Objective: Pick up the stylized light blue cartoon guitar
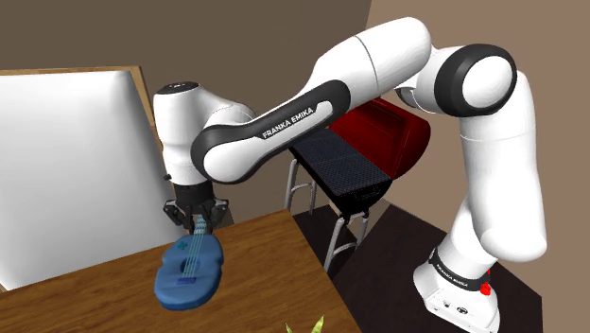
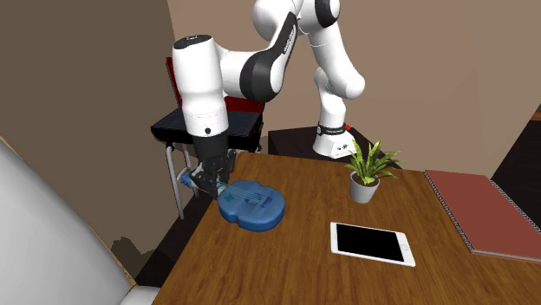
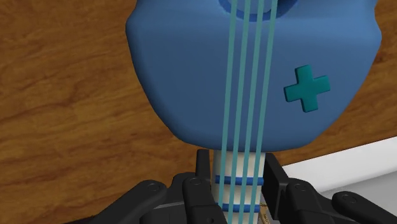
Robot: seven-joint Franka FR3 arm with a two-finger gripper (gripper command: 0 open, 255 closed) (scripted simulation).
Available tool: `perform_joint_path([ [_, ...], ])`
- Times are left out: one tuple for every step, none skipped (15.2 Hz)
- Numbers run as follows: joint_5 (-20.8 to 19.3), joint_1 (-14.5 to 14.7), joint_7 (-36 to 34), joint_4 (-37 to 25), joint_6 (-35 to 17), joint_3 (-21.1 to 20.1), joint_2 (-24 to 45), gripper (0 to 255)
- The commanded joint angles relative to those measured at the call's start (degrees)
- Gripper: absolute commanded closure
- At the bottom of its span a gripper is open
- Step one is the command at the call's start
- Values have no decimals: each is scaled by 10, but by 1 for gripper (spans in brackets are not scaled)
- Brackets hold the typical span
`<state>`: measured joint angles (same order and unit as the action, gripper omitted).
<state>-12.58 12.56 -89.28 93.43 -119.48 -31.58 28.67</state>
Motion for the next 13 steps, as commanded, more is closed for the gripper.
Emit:
perform_joint_path([
  [3,-1,2,-8,12,-2,-5,255],
  [5,-1,3,-12,18,-3,-8,255],
  [7,-2,4,-16,25,-4,-11,255],
  [8,-2,4,-20,31,-5,-13,255],
  [10,-2,5,-24,38,-6,-16,255],
  [12,-3,6,-29,44,-7,-18,255],
  [13,-3,6,-33,51,-8,-21,255],
  [14,-3,7,-38,57,-9,-23,255],
  [16,-3,8,-43,64,-9,-25,255],
  [17,-3,8,-48,71,-10,-27,255],
  [18,-3,9,-53,78,-11,-29,255],
  [18,-3,9,-54,79,-11,-29,255],
  [18,-3,9,-54,79,-11,-29,255],
])
